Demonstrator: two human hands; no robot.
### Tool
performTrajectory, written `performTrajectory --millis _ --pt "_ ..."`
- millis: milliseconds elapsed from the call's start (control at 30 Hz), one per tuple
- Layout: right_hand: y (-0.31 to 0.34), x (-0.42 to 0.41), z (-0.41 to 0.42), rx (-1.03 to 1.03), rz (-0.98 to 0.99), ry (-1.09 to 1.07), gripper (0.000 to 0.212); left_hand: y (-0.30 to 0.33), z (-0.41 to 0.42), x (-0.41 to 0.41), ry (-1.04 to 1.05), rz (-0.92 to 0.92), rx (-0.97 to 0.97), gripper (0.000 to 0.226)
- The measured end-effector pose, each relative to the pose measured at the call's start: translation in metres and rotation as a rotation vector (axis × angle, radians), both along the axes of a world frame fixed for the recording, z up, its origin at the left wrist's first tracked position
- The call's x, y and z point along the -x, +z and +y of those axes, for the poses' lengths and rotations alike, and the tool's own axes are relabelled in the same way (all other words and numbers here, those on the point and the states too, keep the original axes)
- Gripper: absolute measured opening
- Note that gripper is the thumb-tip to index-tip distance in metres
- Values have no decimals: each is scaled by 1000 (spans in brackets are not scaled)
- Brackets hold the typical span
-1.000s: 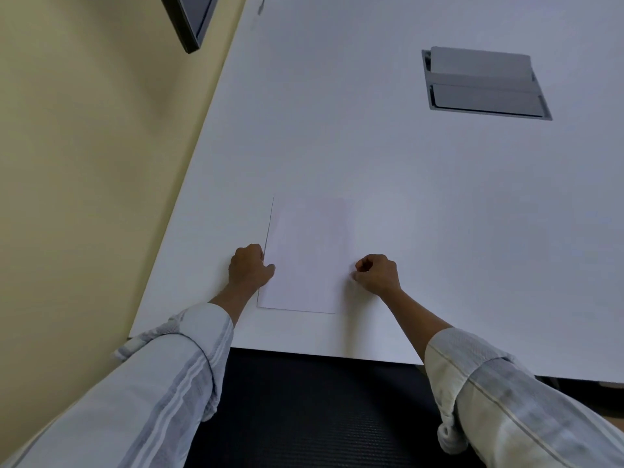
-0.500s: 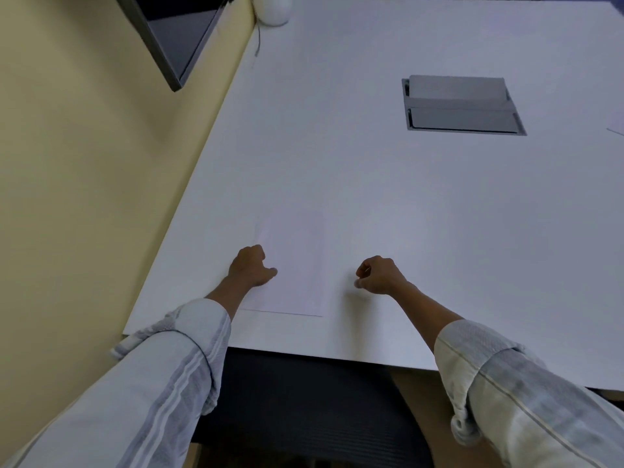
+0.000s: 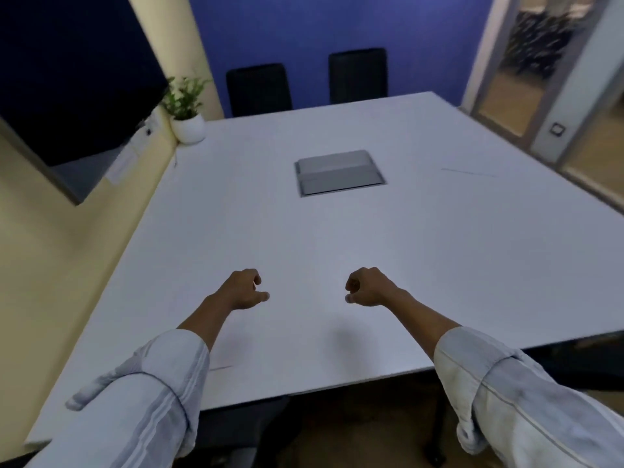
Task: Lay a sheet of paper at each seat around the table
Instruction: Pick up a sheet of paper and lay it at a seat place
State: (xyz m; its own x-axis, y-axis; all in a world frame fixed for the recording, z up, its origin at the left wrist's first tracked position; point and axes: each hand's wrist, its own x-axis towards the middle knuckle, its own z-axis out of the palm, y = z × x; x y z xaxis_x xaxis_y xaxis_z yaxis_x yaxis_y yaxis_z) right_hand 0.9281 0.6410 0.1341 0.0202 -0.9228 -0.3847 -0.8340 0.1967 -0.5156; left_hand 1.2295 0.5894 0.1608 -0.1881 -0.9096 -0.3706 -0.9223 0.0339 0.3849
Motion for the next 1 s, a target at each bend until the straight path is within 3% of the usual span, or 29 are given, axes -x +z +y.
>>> performTrajectory --millis 233,400,633,833,1000 --pt "62 154 105 155 -196 -297 28 -6 79 216 -434 -9 23 45" --pt "118 277 173 241 -125 -396 25 3 146 362 -671 -35 106 37" --pt "146 456 246 339 -65 -497 25 49 159 554 -708 81 278 22" --pt "153 627 259 317 37 -334 31 57 147 728 -692 133 289 26" --pt "137 755 243 300 30 -220 34 35 138 842 -620 92 178 38"
